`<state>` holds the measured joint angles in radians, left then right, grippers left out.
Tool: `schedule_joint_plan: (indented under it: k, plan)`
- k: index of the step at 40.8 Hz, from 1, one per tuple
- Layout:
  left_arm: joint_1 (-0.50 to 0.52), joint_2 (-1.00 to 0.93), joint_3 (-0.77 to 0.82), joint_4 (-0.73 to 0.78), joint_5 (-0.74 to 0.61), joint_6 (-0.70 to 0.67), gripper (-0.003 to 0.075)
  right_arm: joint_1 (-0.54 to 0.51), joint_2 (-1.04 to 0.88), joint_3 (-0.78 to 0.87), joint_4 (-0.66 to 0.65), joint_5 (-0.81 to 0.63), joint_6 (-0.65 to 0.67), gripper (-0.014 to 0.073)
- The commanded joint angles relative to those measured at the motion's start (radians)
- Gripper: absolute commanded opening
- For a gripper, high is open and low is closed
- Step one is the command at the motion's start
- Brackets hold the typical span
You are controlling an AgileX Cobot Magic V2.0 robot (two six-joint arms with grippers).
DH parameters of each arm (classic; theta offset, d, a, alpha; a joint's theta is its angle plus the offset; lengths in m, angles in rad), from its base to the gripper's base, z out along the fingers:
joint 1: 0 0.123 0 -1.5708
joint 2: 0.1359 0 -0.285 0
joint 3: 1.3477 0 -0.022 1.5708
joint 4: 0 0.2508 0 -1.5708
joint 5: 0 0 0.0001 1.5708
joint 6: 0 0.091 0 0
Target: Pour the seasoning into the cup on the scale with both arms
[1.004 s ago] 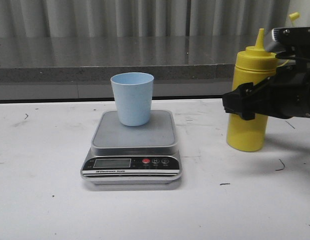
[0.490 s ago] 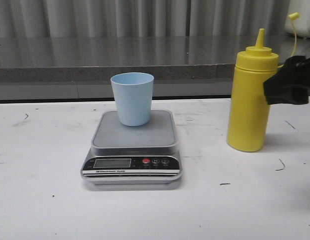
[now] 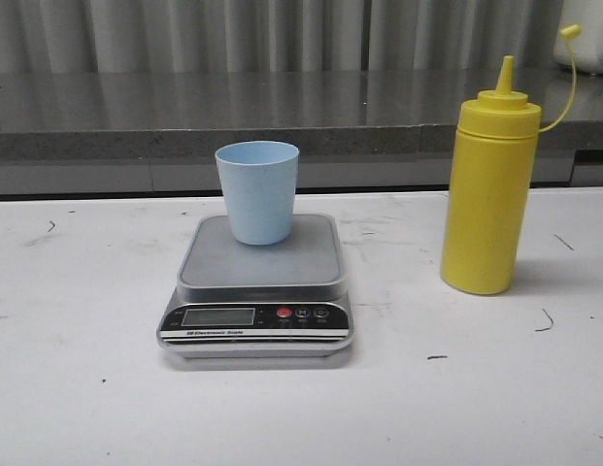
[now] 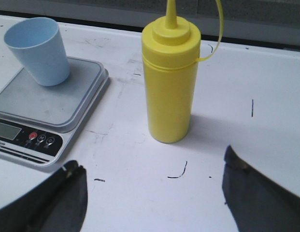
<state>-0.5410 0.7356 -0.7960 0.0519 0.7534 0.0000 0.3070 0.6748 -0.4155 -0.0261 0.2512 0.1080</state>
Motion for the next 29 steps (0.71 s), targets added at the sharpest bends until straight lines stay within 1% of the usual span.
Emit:
schedule_joint_plan:
  k: [1, 3, 10, 17, 29]
  plan:
    - [-0.008, -0.002, -0.026, -0.006, -0.073, 0.0, 0.0421, 0.011, -0.089, -0.037, -0.065, 0.016, -0.018, 0.0594]
    - [-0.008, -0.002, -0.026, -0.006, -0.073, 0.0, 0.0421, 0.012, -0.137, -0.037, -0.092, 0.041, -0.017, 0.0594]
    - [-0.008, -0.002, -0.026, -0.006, -0.073, 0.0, 0.0421, 0.012, -0.238, -0.037, -0.091, 0.114, -0.017, 0.0594]
    - [-0.008, -0.002, -0.026, -0.006, -0.073, 0.0, 0.0421, 0.012, -0.259, -0.037, -0.093, 0.163, -0.017, 0.0594]
    - [-0.008, -0.002, -0.026, -0.006, -0.073, 0.0, 0.0421, 0.012, -0.259, -0.037, -0.093, 0.143, -0.017, 0.0592]
